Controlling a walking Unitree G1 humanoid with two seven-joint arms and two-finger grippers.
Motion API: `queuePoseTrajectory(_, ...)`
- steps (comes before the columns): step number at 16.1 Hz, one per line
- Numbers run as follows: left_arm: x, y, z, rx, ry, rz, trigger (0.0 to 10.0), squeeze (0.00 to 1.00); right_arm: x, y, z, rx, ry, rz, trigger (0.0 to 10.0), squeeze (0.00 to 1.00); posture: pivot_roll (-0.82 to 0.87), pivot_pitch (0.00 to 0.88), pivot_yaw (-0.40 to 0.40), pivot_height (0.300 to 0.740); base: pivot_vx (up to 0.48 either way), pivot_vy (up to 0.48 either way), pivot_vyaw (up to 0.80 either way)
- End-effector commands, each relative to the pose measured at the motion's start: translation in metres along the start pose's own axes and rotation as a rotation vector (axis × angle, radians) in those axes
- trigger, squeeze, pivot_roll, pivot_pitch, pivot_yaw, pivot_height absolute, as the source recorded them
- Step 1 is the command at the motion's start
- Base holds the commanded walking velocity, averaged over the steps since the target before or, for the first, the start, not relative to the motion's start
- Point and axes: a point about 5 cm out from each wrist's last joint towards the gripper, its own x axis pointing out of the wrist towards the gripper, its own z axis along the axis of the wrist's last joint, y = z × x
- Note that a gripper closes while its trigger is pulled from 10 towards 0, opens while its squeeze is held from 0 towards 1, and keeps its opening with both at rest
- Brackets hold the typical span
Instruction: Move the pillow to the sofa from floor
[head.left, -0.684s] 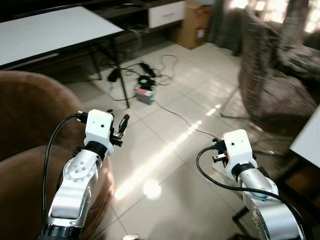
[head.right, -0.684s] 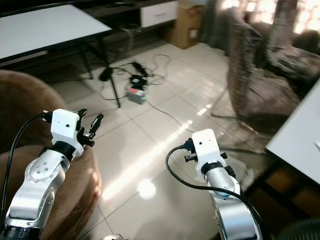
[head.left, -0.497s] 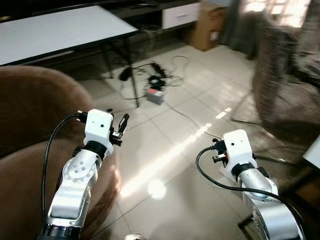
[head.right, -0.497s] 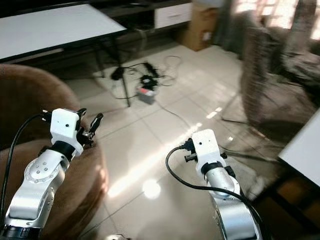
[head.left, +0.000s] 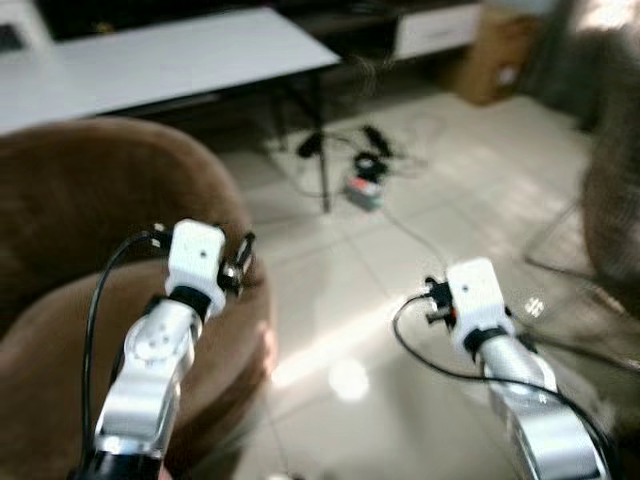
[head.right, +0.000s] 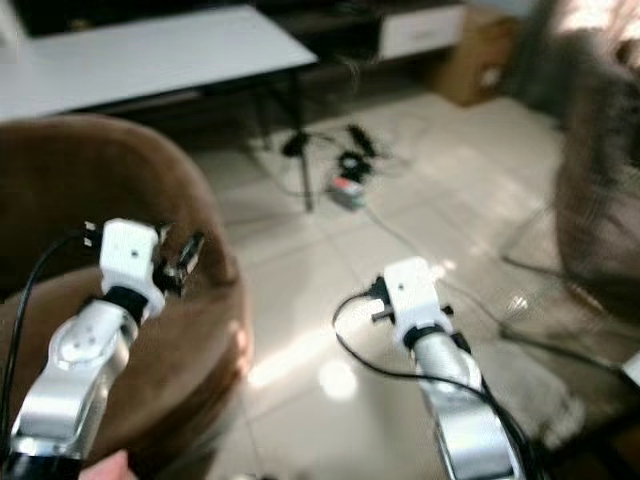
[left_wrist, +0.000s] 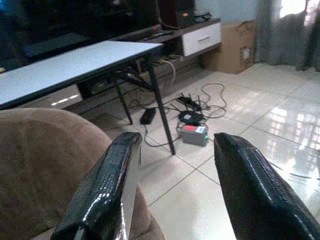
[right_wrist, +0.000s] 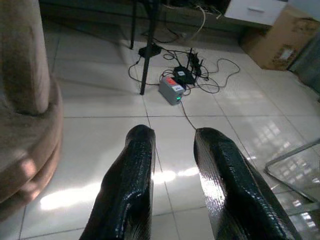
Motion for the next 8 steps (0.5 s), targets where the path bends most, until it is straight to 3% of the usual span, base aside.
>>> queuePoseTrajectory(1, -0.0013, 0.0047, -0.0007, 0.019, 0.012, 0.017, 10.0, 0.00, 0.0014, 0.0015, 0.0045, 0.001, -0.023, 0.007, 10.0, 0.00, -0.07, 0.000, 0.028, 0.740, 0.000, 0.000, 0.80)
queuePoseTrajectory(8, 0.0007, 0.0086, 0.0034, 0.013, 0.007, 0.047, 10.0, 0.00, 0.0020, 0.0010, 0.0047, 0.015, -0.039, 0.011, 10.0, 0.00, -0.07, 0.000, 0.032, 0.740, 0.000, 0.000, 0.80)
